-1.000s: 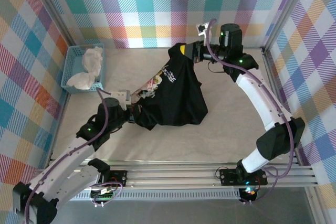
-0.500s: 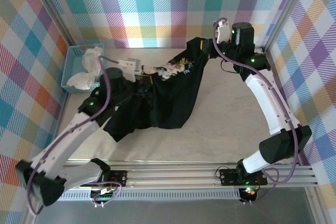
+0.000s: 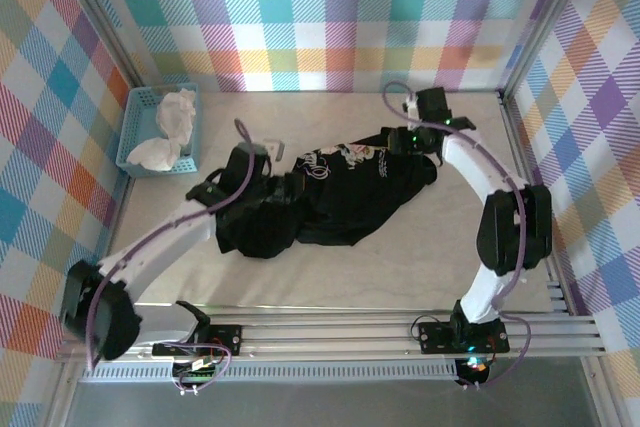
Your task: Fold the inside-out t-shirt
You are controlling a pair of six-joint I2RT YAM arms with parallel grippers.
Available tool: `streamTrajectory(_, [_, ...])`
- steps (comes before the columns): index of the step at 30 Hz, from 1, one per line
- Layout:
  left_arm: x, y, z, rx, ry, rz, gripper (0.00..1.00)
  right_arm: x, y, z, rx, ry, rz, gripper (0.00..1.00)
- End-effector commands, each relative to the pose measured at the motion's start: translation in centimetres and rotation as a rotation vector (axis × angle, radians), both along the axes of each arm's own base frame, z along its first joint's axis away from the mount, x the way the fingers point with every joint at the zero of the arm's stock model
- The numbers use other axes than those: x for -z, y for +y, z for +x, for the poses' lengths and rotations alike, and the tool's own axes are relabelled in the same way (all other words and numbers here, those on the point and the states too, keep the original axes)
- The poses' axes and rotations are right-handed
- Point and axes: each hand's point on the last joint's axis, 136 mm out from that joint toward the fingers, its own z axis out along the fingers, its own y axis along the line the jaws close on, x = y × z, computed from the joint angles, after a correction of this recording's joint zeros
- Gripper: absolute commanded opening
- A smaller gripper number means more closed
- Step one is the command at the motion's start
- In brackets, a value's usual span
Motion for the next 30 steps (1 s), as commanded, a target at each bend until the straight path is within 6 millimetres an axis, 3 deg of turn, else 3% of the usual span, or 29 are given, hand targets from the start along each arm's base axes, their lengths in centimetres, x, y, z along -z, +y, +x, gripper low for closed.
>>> streamTrajectory(1, [5.4, -0.4, -3.7, 0.057, 0.120, 0.050, 0.75, -3.0, 5.8, -4.5, -0.164, -0.090, 0.098, 0.56])
streamTrajectory(4, [8.3, -0.3, -4.1, 0.063, 0.156, 0.092, 0.75, -1.5, 10.8, -9.2, -0.331, -0.031, 0.170, 0.64])
streamTrajectory(6, [9.2, -0.8, -3.7, 0.063, 0.162, 0.087, 0.75, -0.3, 13.0, -10.9, -0.389, 0.010, 0.225, 0.68])
streamTrajectory(9, [10.2, -0.1, -2.5, -0.001, 0.152, 0.130, 0.68, 1.7, 15.1, -12.1, -0.425, 0.056, 0.285, 0.71])
streamTrajectory(15, [10.0, 0.8, -1.7, -0.046, 0.136, 0.059, 0.25, 4.8, 19.3, -12.1, -0.464, 0.124, 0.364, 0.72])
streamTrajectory(17, [9.0, 1.3, -1.5, -0.057, 0.132, -0.001, 0.11, 5.7, 20.0, -11.5, -0.459, 0.141, 0.359, 0.65])
streamTrajectory(20, [7.2, 2.6, -1.4, -0.081, 0.105, -0.060, 0.01, 6.3, 19.3, -10.5, -0.433, 0.138, 0.290, 0.27])
streamTrajectory(23, [5.0, 3.9, -1.5, -0.109, 0.068, -0.105, 0.00, 4.9, 17.2, -10.1, -0.408, 0.107, 0.262, 0.04])
streamTrajectory(27, [0.8, 5.0, -1.8, -0.141, -0.017, -0.186, 0.00, 0.9, 14.4, -11.0, -0.422, 0.036, 0.255, 0.00])
streamTrajectory(30, [-3.2, 4.6, -2.4, -0.103, -0.092, -0.261, 0.00, -2.7, 13.1, -12.5, -0.490, -0.024, 0.226, 0.00])
